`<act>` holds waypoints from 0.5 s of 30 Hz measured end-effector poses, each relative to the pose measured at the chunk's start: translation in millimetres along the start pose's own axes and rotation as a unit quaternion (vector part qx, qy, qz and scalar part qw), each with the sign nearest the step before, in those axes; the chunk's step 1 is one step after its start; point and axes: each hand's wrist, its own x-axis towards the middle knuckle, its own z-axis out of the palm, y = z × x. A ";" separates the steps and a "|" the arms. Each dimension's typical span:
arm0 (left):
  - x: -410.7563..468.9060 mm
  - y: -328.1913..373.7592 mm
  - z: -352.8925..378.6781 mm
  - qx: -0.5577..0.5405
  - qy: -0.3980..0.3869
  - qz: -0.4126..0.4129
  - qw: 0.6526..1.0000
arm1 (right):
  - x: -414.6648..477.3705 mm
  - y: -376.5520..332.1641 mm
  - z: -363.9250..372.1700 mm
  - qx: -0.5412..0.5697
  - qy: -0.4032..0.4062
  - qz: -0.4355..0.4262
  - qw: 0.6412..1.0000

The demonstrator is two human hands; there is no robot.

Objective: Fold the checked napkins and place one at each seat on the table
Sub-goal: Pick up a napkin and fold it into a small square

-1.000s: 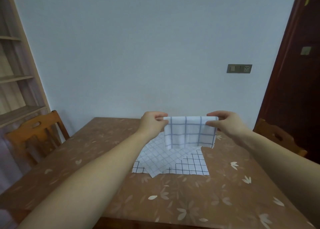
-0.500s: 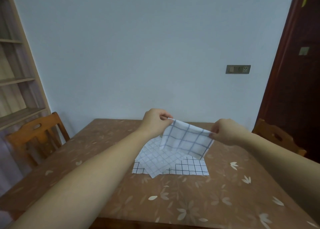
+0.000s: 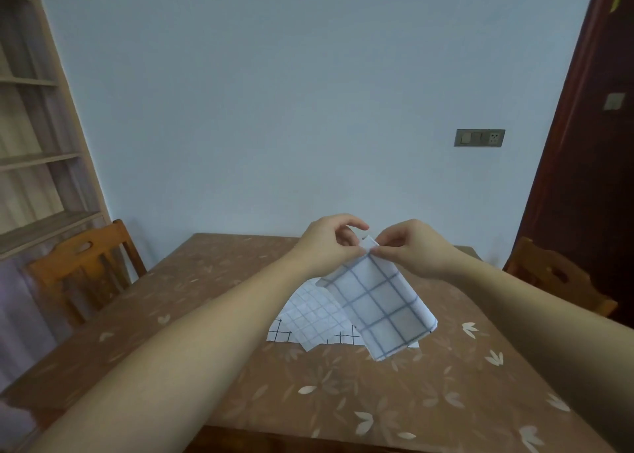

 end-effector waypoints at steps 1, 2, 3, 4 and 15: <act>-0.9 -1.1 -1.3 0.032 0.002 0.004 0.999 | 0.0 1.2 -1.8 0.018 -0.007 -0.001 1.000; -2.0 -2.1 -2.9 0.066 -0.001 0.004 0.998 | -0.4 2.0 -3.4 0.042 -0.016 0.001 0.999; -2.7 -3.1 -5.0 0.091 -0.012 -0.005 0.996 | -0.8 2.7 -4.9 0.062 -0.023 -0.001 0.998; -3.2 -4.1 -7.1 0.100 -0.029 -0.019 0.994 | -1.1 4.1 -6.3 0.075 -0.024 -0.004 0.997; -2.2 -5.4 -7.3 0.016 -0.027 -0.070 0.997 | -4.7 3.9 -11.1 0.099 0.023 -0.014 0.995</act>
